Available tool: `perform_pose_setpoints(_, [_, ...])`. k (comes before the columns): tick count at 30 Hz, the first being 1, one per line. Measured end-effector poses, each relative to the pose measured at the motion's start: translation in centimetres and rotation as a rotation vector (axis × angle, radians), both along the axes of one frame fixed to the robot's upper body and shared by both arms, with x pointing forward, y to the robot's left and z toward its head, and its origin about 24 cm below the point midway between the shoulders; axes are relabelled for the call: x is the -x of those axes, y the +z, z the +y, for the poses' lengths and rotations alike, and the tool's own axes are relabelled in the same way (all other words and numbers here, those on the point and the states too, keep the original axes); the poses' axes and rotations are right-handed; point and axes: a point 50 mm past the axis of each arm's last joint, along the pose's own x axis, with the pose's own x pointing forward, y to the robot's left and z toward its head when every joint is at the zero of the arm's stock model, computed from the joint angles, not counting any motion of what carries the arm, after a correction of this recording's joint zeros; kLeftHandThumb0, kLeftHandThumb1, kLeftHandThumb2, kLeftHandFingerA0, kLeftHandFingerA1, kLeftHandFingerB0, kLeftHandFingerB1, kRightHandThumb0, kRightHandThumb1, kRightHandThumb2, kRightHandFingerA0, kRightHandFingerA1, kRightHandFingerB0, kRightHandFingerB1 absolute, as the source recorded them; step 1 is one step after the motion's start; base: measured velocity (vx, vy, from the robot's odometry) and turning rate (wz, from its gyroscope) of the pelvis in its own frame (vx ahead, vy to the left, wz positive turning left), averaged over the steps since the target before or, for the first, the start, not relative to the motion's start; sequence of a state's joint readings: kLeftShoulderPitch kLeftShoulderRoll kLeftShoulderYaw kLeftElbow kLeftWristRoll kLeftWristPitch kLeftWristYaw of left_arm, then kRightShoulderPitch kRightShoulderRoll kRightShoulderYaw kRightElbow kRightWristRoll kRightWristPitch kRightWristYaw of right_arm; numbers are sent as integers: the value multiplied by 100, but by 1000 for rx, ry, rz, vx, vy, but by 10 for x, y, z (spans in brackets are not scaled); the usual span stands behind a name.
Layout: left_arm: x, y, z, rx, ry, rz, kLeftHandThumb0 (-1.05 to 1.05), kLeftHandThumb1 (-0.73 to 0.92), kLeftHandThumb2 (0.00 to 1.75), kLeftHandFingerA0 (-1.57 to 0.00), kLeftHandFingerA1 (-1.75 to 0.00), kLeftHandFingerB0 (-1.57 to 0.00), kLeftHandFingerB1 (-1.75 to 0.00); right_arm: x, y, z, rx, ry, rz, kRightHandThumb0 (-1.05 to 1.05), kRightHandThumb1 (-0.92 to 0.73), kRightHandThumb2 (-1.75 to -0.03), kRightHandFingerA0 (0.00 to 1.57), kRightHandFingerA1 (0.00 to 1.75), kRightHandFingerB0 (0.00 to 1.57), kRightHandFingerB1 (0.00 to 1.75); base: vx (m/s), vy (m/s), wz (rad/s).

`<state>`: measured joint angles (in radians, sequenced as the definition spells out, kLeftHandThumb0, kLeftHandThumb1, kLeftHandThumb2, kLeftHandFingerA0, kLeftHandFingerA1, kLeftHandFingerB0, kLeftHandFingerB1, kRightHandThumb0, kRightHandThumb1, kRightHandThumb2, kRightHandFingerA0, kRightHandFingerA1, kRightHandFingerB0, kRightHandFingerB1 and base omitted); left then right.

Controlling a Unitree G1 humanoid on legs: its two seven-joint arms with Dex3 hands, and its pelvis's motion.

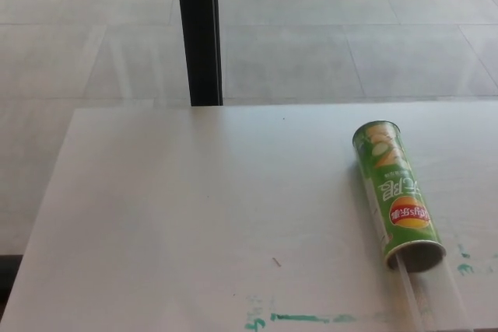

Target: Use the right hand as a fist to push the chips tray inside its container kept in the middle of the desk

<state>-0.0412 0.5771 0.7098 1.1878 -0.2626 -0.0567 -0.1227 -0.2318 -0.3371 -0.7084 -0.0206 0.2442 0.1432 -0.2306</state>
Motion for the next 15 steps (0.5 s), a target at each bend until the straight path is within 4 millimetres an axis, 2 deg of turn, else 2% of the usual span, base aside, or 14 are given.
perform_pose_setpoints(1, [0,0,0,-1,-1,1,-71,73,110,-58,-69,-46,-60,0,5,4,14,14,-11,-93,-82,-66,88,91,67,57,0,0,0])
perform_pose_setpoints(2, [0,0,0,-1,-2,1,-71,73,110,-58,-69,-46,-60,0,11,9,29,32,-23,-93,-82,-66,88,91,67,57,0,0,0])
perform_pose_setpoints(3, [0,1,0,-2,-2,2,-73,92,69,-61,-62,-49,-49,0,16,14,46,52,-33,-90,-82,-65,84,89,63,52,0,0,0])
perform_pose_setpoints(4, [0,1,0,-2,-3,2,-74,92,69,-62,-61,-49,-49,0,20,19,62,74,-40,-92,-64,-94,83,90,60,55,0,0,0])
perform_pose_setpoints(5, [0,1,0,-2,-3,3,-70,73,110,-59,-69,-47,-60,0,23,24,77,95,-43,-87,-83,-65,77,91,62,48,0,0,0])
perform_pose_setpoints(6, [0,1,0,-2,-4,4,-70,72,109,-58,-69,-47,-61,1,24,28,86,111,-43,-86,-85,-67,75,94,59,50,0,0,0])
perform_pose_setpoints(7, [-1,1,0,-3,-6,5,-72,92,68,-63,-62,-50,-49,1,26,35,103,141,-43,-87,-65,-94,81,90,55,57,0,0,0])
perform_pose_setpoints(9, [-1,1,0,-3,-6,4,-72,92,68,-63,-62,-50,-49,4,26,48,136,203,-27,-87,-65,-94,81,90,55,57,0,0,0])
perform_pose_setpoints(10, [-1,1,0,-3,-6,4,-73,92,70,-61,-60,-50,-50,6,24,55,149,235,-15,-83,-86,-66,77,91,59,50,0,0,0])
perform_pose_setpoints(11, [-1,1,0,-3,-7,5,-73,92,69,-63,-63,-50,-50,9,22,60,164,264,-2,-81,-85,-64,77,91,60,50,0,0,0])
perform_pose_setpoints(12, [-1,1,0,-3,-9,6,-74,92,68,-62,-61,-51,-49,12,18,67,178,305,17,-85,-64,-93,77,91,54,58,0,0,0])
perform_pose_setpoints(13, [-1,1,0,-3,-9,7,-74,92,67,-66,-63,-54,-49,14,16,71,184,325,27,-78,-87,-66,72,101,55,57,0,0,0])
perform_pose_setpoints(15, [-1,0,0,-3,-10,7,-73,92,68,-66,-63,-54,-49,21,8,81,201,398,73,-76,-87,-66,73,99,57,56,0,0,0])
